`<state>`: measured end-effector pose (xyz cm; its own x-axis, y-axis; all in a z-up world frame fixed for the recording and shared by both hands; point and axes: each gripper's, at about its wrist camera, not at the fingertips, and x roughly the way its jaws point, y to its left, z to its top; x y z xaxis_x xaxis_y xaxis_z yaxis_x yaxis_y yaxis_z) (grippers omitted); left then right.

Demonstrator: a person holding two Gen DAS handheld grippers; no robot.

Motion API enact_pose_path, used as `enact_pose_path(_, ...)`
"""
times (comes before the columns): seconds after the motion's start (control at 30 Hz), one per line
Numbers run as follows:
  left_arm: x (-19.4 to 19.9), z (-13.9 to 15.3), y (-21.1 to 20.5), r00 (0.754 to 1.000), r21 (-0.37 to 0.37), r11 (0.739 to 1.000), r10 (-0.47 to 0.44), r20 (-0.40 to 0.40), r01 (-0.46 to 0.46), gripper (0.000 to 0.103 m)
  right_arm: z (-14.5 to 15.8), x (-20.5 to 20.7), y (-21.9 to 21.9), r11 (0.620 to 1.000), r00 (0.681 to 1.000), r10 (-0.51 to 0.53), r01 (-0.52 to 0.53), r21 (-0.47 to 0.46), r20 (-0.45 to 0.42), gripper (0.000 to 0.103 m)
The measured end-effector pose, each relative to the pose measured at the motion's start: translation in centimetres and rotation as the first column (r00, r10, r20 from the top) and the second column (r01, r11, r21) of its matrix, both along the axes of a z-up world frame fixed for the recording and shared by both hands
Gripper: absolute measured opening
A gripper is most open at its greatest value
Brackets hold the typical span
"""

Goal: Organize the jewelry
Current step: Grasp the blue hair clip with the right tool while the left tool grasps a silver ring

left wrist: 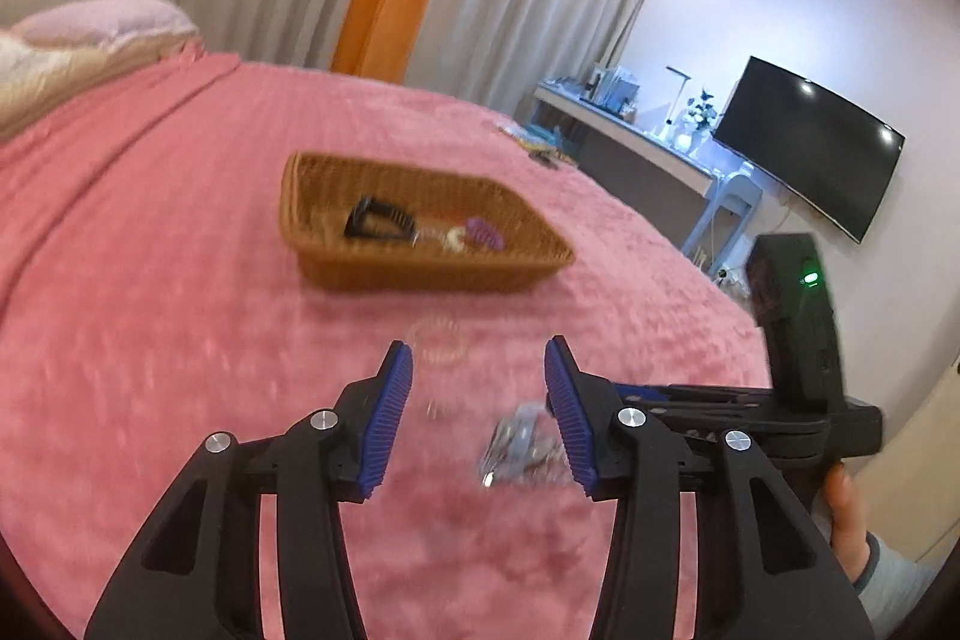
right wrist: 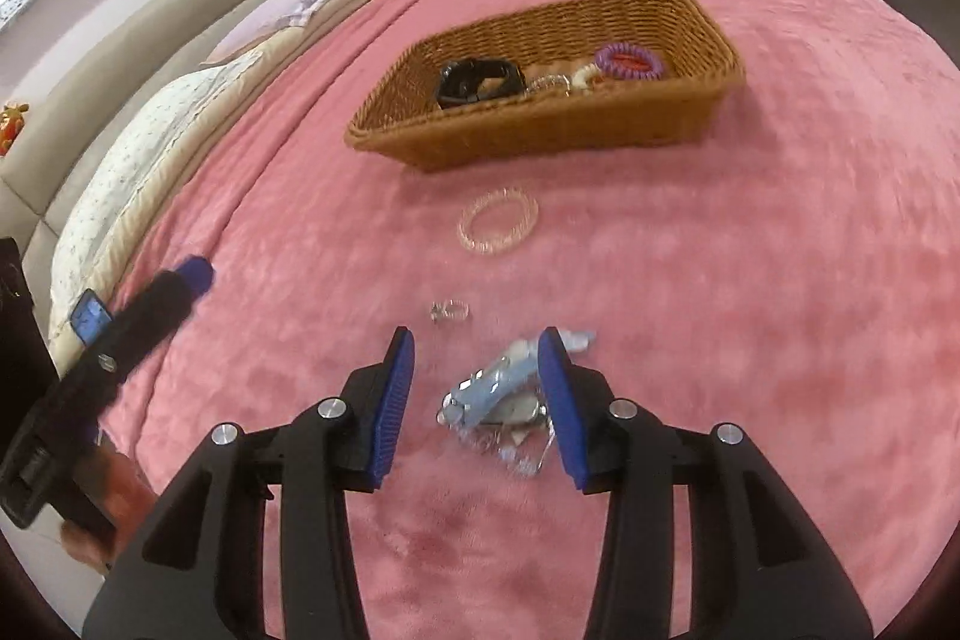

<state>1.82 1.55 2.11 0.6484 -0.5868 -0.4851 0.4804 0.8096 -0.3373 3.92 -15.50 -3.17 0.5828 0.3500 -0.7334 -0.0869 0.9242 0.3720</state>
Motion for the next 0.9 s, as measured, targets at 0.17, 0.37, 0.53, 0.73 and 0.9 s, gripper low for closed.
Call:
enact_pose_path(0.17,0.8,-3.1,0.5,0.998,-0.027,1.000,0.010,-0.058,-0.012,0.045,-1.6,-0.2,0.6,0.999,0.999,-0.018,0.020,0.027,-0.051,0.040)
enact_pose_path(0.37,2.1,-5.3,0.3,0.993,0.000,1.000,0.003,-0.117,-0.003,0.045,-3.7,1.1,0.3,0.997,0.991,-0.063,0.069,0.043,-0.121,0.040)
enact_pose_path(0.53,2.6,-6.0,0.1,0.991,0.017,1.000,0.003,-0.133,0.000,0.045,-4.4,2.1,0.3,0.992,0.988,-0.086,0.097,0.081,-0.132,0.040)
enact_pose_path(0.73,2.8,-6.4,0.1,0.989,0.021,1.000,0.000,-0.149,0.003,0.045,-4.8,2.9,0.8,0.992,0.984,-0.111,0.118,0.043,-0.137,0.024)
enact_pose_path(0.9,3.5,-6.9,-0.4,0.980,0.077,0.997,0.006,-0.198,0.010,0.043,-4.2,2.2,0.1,0.994,0.990,-0.109,0.110,0.011,-0.090,0.009)
